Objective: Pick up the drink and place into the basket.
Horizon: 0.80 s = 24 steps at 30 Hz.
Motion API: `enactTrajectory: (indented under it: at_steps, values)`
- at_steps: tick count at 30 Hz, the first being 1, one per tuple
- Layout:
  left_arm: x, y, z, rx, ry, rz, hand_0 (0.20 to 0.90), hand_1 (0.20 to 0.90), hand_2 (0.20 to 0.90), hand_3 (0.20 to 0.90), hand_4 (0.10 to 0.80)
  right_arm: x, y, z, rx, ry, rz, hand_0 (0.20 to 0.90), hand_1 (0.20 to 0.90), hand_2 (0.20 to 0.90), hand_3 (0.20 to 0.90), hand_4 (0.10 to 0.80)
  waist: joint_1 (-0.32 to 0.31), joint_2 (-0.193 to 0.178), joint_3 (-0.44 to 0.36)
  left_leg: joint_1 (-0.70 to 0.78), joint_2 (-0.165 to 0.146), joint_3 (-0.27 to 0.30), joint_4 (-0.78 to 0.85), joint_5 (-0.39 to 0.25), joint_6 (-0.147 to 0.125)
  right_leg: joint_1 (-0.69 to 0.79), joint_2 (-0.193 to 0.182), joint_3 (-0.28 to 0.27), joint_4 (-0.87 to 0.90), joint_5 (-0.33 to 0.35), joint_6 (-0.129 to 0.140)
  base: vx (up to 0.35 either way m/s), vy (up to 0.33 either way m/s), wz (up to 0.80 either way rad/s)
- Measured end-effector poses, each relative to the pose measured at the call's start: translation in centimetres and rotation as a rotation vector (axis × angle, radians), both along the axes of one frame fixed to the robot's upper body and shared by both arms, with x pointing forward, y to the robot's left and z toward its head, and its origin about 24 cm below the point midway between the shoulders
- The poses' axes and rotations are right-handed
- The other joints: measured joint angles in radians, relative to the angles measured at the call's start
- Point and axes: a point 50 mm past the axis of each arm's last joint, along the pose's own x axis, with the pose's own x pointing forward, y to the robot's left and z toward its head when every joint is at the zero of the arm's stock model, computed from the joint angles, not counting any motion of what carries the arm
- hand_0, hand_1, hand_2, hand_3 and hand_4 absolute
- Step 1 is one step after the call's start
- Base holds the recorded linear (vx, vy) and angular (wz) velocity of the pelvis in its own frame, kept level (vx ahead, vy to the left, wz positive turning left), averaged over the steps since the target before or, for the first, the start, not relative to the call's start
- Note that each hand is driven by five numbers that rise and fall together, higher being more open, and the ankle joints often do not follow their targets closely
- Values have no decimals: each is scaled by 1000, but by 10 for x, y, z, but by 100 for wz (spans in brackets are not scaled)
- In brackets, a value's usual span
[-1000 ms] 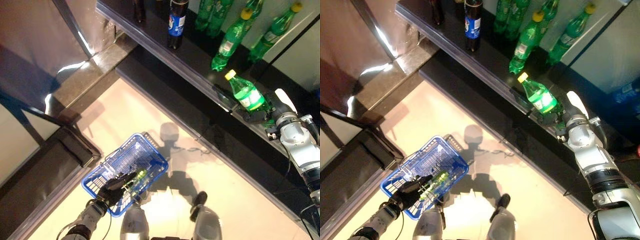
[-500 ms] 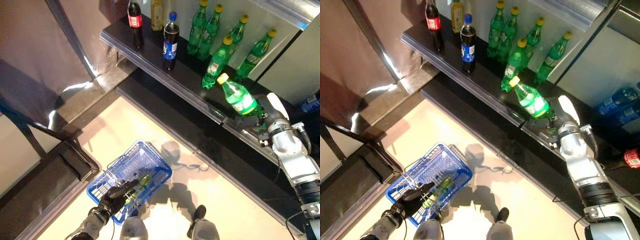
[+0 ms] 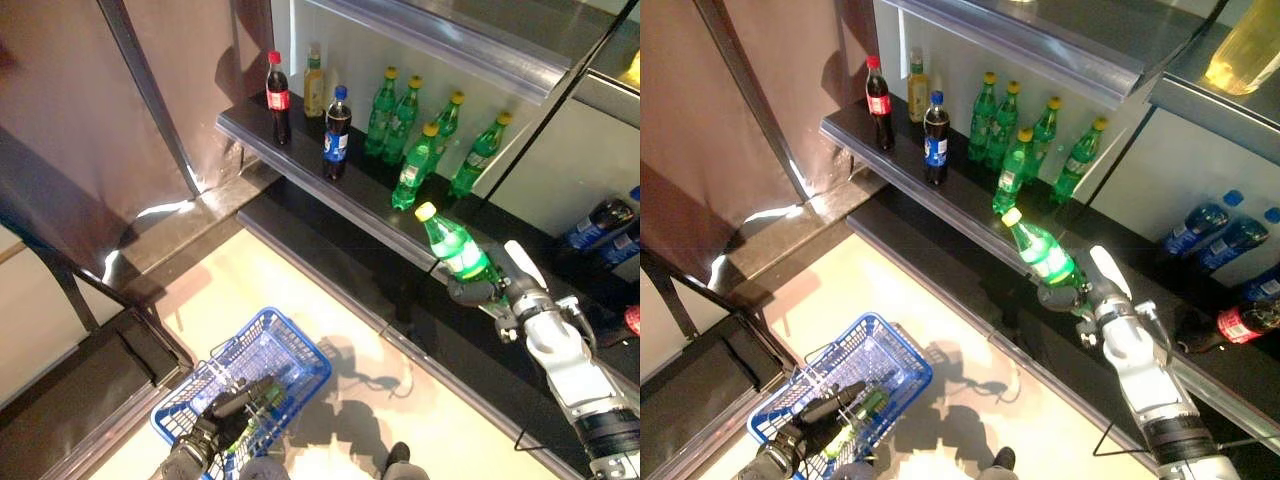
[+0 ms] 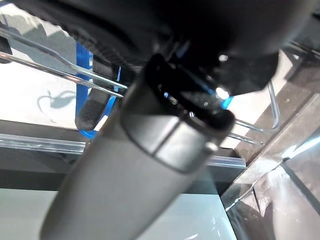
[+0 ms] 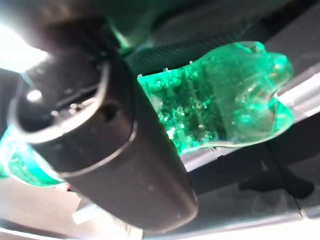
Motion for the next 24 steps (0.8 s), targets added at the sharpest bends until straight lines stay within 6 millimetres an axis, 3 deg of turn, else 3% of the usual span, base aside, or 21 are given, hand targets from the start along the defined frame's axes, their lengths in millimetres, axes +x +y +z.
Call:
enactTrajectory:
  at_steps: [4,10,24]
  values:
    - [-2,0,2,-19,-22,26,300,300,300,200,100,-3,8,-7,40,12,50,300,300,300,200,100,6,-2,-4,-2,1,-2,-1,6,1,8,4,-1,-17,10,16,24,-2,1]
    - [4,-2,7,-55,-86,36,300,300,300,200,100,-3,15,-10,72,15,78,300,300,300,200,100,26,-3,-27,-1,10,-8,-17,20,-6,7,15,-3,-21,10,16,17,-12,3]
    - [38,-29,44,-168,-381,-12,300,300,300,200,100,-4,74,-24,190,11,247,300,300,300,200,100,117,-15,-46,-4,16,-71,-47,42,-14,58,34,-31,-66,10,17,17,-17,12]
